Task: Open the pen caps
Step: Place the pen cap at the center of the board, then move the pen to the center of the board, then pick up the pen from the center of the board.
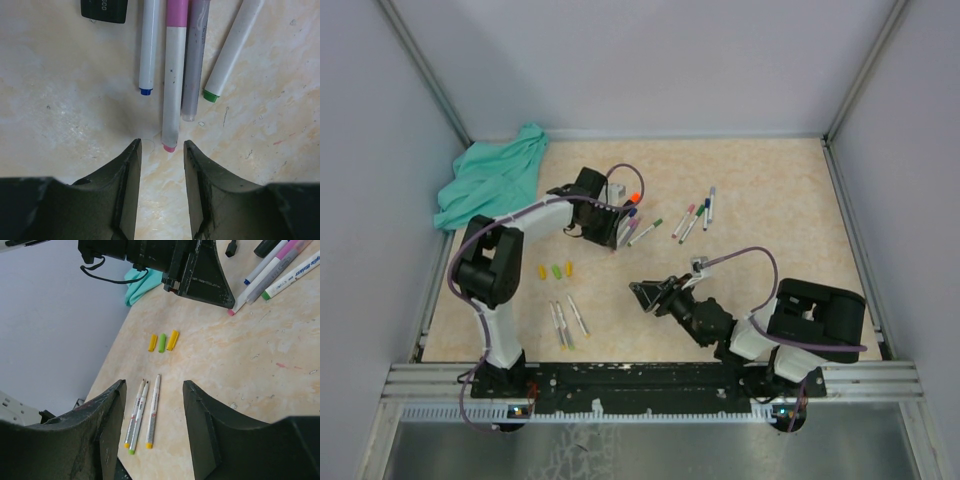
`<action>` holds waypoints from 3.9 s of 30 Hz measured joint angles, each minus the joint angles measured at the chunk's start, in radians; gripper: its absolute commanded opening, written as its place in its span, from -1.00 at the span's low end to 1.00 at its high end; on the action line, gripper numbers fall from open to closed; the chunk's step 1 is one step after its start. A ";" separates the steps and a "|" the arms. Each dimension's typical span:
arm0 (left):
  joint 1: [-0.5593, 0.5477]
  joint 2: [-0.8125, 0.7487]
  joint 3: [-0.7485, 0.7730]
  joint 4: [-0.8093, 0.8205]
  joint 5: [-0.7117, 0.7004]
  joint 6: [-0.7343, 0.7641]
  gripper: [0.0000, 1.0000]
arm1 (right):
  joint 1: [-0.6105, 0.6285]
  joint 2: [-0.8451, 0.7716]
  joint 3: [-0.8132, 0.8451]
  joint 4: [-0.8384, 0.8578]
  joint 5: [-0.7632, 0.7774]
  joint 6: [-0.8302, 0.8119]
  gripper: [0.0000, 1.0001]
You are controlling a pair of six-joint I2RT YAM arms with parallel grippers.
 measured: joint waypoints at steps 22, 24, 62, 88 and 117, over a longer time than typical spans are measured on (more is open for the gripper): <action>-0.024 0.054 0.043 -0.002 0.003 -0.005 -0.59 | 0.000 0.000 -0.010 0.016 0.004 -0.002 -0.02; -0.034 0.054 0.045 -0.006 -0.016 -0.004 -0.65 | 0.000 0.000 -0.014 0.024 0.007 -0.003 -0.02; -0.118 -0.226 -0.300 -0.013 -0.131 -0.180 -0.21 | 0.000 0.016 -0.039 0.105 0.002 -0.005 -0.03; -0.179 -0.355 -0.399 0.071 -0.200 -0.231 -1.00 | 0.000 0.029 -0.032 0.130 -0.037 -0.026 -0.04; -0.174 -1.123 -0.933 0.712 0.006 -0.593 -1.00 | 0.007 0.081 0.172 -0.063 -0.199 -0.096 0.01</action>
